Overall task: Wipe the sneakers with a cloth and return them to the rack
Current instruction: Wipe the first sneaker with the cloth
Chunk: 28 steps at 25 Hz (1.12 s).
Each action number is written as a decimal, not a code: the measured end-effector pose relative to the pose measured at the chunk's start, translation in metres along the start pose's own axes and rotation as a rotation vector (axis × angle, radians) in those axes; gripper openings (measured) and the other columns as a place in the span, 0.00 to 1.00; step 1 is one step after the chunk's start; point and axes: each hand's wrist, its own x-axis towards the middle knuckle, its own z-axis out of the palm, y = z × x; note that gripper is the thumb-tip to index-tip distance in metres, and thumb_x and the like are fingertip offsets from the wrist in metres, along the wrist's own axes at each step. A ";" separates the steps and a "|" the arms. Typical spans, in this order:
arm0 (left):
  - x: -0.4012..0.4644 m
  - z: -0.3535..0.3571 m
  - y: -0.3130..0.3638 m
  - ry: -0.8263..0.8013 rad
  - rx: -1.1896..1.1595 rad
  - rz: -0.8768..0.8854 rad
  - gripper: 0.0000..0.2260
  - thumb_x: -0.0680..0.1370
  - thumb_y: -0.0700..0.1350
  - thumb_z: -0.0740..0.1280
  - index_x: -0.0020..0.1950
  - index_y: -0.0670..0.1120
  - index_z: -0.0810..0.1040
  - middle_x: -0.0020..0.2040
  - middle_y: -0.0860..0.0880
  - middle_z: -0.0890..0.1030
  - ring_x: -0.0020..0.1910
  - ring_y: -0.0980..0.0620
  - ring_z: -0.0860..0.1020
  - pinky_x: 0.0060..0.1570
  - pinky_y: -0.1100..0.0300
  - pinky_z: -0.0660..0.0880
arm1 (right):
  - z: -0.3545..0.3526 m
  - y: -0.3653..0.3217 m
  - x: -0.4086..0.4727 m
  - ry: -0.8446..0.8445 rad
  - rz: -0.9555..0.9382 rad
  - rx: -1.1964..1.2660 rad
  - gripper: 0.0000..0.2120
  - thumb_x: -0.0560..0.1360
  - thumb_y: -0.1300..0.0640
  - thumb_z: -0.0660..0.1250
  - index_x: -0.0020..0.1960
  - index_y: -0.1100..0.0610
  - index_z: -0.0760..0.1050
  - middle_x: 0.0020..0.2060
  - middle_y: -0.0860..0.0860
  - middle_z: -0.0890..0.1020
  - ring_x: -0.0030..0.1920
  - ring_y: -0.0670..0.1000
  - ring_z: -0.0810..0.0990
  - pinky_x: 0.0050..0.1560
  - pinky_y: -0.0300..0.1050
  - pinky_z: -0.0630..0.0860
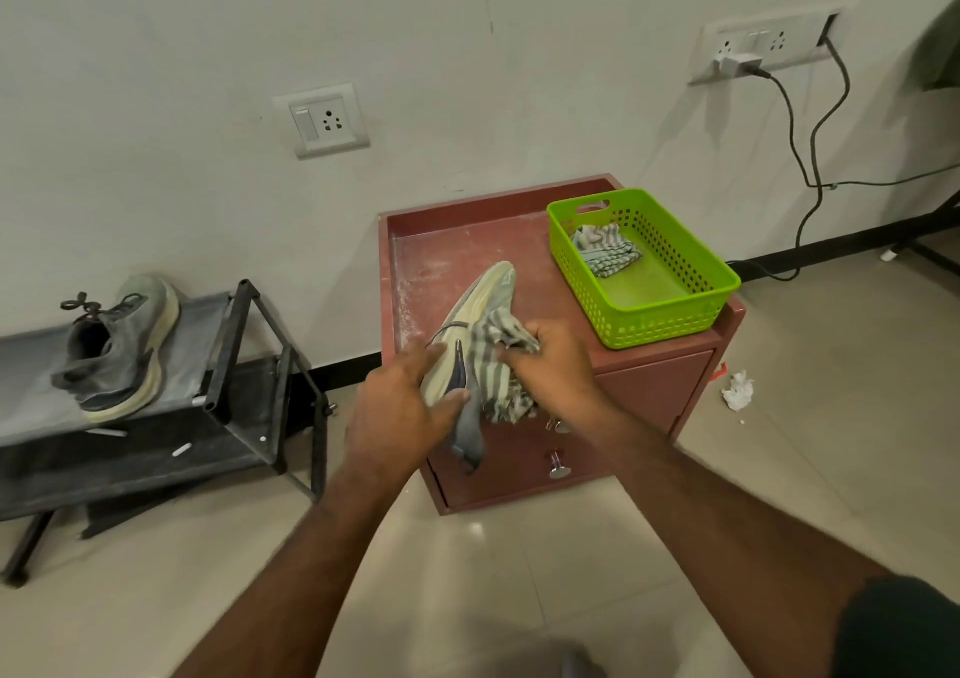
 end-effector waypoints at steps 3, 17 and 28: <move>0.001 0.001 0.000 -0.073 -0.004 -0.002 0.26 0.72 0.55 0.75 0.69 0.53 0.77 0.62 0.50 0.83 0.55 0.50 0.82 0.54 0.50 0.82 | -0.024 0.013 0.014 0.220 0.132 -0.404 0.06 0.72 0.56 0.71 0.42 0.59 0.80 0.35 0.56 0.81 0.38 0.58 0.81 0.34 0.44 0.69; -0.003 -0.006 -0.015 -0.063 -0.158 0.017 0.29 0.69 0.57 0.78 0.68 0.53 0.79 0.49 0.51 0.87 0.40 0.55 0.83 0.41 0.55 0.82 | 0.011 0.012 -0.023 0.036 -0.398 -0.173 0.28 0.68 0.76 0.60 0.64 0.59 0.79 0.64 0.55 0.79 0.69 0.50 0.73 0.73 0.39 0.63; -0.003 -0.006 -0.016 -0.071 -0.161 -0.009 0.26 0.68 0.61 0.73 0.63 0.54 0.82 0.38 0.54 0.85 0.33 0.57 0.81 0.35 0.56 0.80 | 0.031 0.018 -0.014 -0.161 -0.609 -0.261 0.26 0.72 0.73 0.58 0.67 0.60 0.77 0.67 0.56 0.77 0.70 0.50 0.71 0.75 0.43 0.62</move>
